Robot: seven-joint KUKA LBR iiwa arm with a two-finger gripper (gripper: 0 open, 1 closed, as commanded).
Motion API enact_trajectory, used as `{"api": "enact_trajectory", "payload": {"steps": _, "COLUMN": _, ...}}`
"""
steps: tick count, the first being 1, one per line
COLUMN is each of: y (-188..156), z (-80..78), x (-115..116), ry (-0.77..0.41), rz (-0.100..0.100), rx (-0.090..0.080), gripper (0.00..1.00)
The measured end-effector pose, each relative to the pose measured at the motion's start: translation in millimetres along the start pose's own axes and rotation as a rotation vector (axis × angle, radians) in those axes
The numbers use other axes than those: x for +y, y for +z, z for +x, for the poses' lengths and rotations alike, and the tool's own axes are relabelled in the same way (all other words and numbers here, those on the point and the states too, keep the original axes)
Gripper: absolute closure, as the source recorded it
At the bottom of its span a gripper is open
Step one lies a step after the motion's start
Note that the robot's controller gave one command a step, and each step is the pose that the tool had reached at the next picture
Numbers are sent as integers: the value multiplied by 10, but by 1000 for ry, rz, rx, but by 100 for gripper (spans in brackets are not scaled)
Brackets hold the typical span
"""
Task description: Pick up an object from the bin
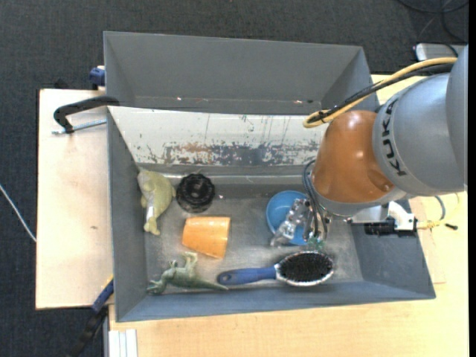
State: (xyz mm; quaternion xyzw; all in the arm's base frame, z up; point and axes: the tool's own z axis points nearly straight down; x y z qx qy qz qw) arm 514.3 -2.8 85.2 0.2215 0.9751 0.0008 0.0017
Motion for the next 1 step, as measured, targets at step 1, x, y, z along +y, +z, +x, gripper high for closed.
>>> {"api": "enact_trajectory", "payload": {"steps": 1, "y": -1247, "z": -148, "x": 31, "ry": -172, "rz": -2, "rx": -9, "gripper": 100}}
